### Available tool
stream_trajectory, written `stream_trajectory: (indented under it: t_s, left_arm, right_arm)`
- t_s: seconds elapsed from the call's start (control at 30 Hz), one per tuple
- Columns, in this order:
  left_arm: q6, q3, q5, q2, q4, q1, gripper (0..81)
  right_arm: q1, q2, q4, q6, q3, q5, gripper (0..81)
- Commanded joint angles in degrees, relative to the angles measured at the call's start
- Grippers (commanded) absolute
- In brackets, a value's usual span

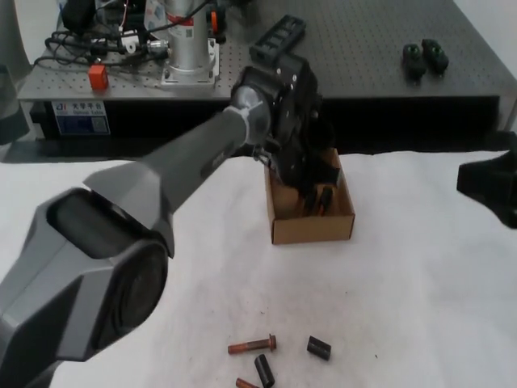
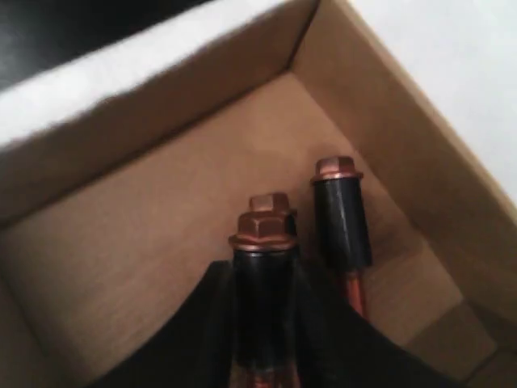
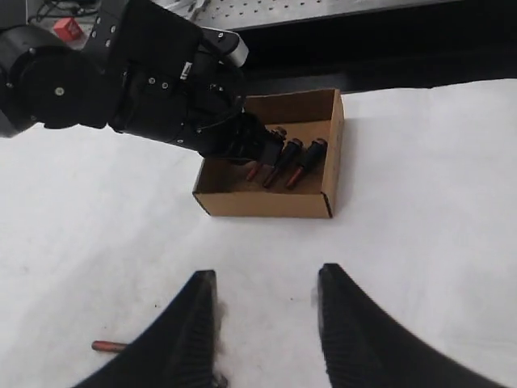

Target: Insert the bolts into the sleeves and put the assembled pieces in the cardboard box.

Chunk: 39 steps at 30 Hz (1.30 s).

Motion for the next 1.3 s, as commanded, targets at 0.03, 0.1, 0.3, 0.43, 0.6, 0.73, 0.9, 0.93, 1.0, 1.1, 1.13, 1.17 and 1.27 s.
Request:
stream_trajectory:
  t_s: [0.03, 0.1, 0.3, 0.43, 0.6, 0.73, 0.9, 0.93, 1.0, 1.1, 1.13, 1.17, 1.27]
  left_arm:
    - [0.4, -1.4, 0.3, -1.2, 0.4, 0.2, 28.3]
    - [0.4, -1.4, 0.1, -3.3, 2.0, 0.2, 37.8]
    - [5.4, 1.3, -9.6, -13.9, 13.2, 2.0, 28.2]
    - [5.5, 10.9, -9.7, -20.7, 15.3, 4.7, 24.6]
    - [5.9, 32.8, -9.7, -32.8, 9.4, 6.7, 24.6]
    - [5.9, 47.2, -9.7, -42.0, 1.6, 6.9, 24.6]
    - [7.7, 58.8, -9.7, -51.1, -1.1, 6.9, 24.6]
    - [8.1, 60.2, -9.7, -52.3, -1.0, 6.9, 24.6]
    - [8.7, 62.2, -9.7, -53.9, -1.0, 6.9, 24.6]
    - [10.1, 64.1, -9.7, -55.1, -1.0, 6.9, 24.6]
    - [10.8, 64.5, -9.7, -55.2, -1.0, 6.9, 24.6]
    - [11.3, 64.8, -9.7, -55.1, -1.0, 6.9, 24.6]
    - [13.4, 65.4, -9.6, -55.0, -0.9, 6.9, 24.6]
  right_arm:
    - [-0.6, -1.1, -0.9, 0.6, -0.5, -0.2, 30.9]
    - [0.1, 0.9, 1.5, -1.9, -0.6, -0.1, 30.9]
    - [7.7, 13.0, 3.0, -7.8, -0.7, 1.7, 30.9]
    - [14.7, 25.3, 2.7, -12.3, -2.3, 5.3, 30.9]
    - [20.2, 38.3, 1.1, -14.9, -6.1, 8.8, 30.9]
    - [23.5, 45.6, -0.5, -16.4, -10.1, 8.8, 30.9]
    - [26.9, 50.6, -1.5, -19.0, -13.7, 10.5, 30.9]
    - [27.2, 51.3, -1.3, -20.1, -14.2, 11.7, 30.9]
    - [27.9, 53.0, -1.1, -21.9, -15.1, 13.5, 30.9]
    - [28.4, 55.2, -1.0, -22.8, -16.2, 14.0, 30.8]
    - [28.4, 55.7, -0.7, -23.1, -16.3, 14.5, 30.5]
    - [28.5, 56.3, 0.1, -23.3, -16.7, 15.2, 30.5]
    - [28.6, 57.4, 2.1, -24.0, -17.0, 17.0, 30.5]
